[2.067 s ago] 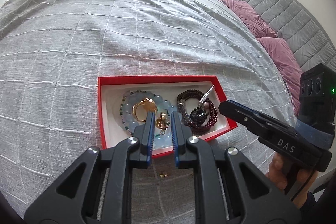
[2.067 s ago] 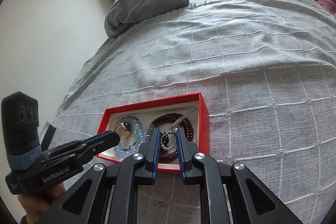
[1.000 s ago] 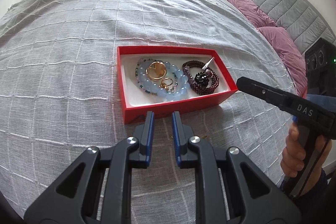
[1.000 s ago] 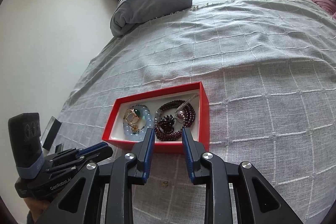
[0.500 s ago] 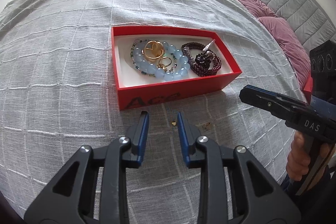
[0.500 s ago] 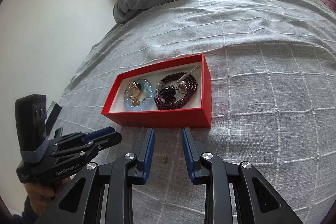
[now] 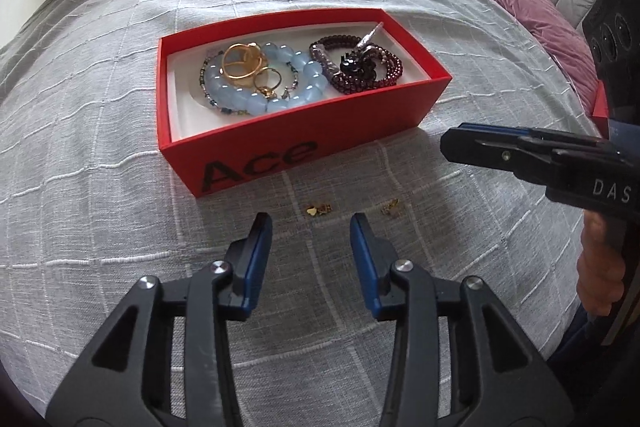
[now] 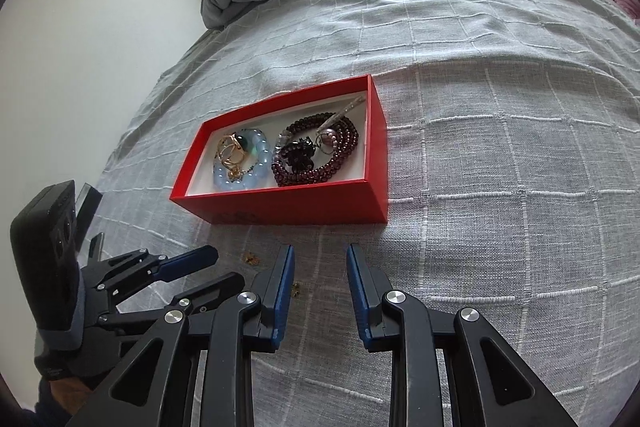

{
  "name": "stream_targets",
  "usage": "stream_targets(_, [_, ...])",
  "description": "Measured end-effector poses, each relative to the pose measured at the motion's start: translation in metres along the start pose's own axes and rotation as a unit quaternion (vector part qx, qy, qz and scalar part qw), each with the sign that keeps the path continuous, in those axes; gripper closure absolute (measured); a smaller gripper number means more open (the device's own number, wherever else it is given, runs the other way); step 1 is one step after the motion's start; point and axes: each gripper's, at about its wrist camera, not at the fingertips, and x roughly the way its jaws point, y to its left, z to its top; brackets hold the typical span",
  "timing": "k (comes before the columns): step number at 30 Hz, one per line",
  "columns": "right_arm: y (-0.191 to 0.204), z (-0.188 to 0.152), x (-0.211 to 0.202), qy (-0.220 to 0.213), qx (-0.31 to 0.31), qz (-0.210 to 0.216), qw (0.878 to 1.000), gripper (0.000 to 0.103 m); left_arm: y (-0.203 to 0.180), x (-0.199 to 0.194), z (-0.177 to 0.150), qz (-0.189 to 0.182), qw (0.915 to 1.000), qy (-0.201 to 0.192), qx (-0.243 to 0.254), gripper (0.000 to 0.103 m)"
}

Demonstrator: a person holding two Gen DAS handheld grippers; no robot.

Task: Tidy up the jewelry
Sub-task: 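Move the left gripper to another small gold earring and close on it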

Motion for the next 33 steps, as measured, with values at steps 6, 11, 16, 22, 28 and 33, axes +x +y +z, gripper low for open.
stream_targets(6, [-0.001, -0.005, 0.013, 0.028, -0.002, -0.022, 0.999, 0.075, 0.000, 0.009, 0.002, 0.015, 0.9999, 0.007, 0.004, 0.061])
stream_targets(11, [-0.001, -0.009, 0.020, 0.044, 0.001, -0.022, 0.999, 0.075, -0.006, 0.011, 0.002, 0.016, 0.9996, -0.002, 0.023, 0.061])
stream_targets(16, [-0.004, -0.008, 0.020, 0.044, 0.004, -0.025, 0.999, 0.075, -0.009, 0.012, 0.004, 0.018, 0.9992, -0.010, 0.035, 0.061])
stream_targets(22, [-0.005, -0.008, 0.022, 0.050, 0.005, -0.026, 0.998, 0.075, -0.013, 0.016, 0.006, 0.023, 0.9985, -0.016, 0.047, 0.079])
stream_targets(28, [-0.003, -0.008, 0.023, 0.050, 0.003, -0.026, 0.998, 0.075, -0.015, 0.016, 0.005, 0.024, 0.9981, -0.015, 0.055, 0.091])
stream_targets(33, [-0.003, -0.008, 0.023, 0.050, 0.001, -0.026, 0.998, 0.075, -0.017, 0.015, 0.003, 0.026, 0.9979, -0.017, 0.058, 0.092])
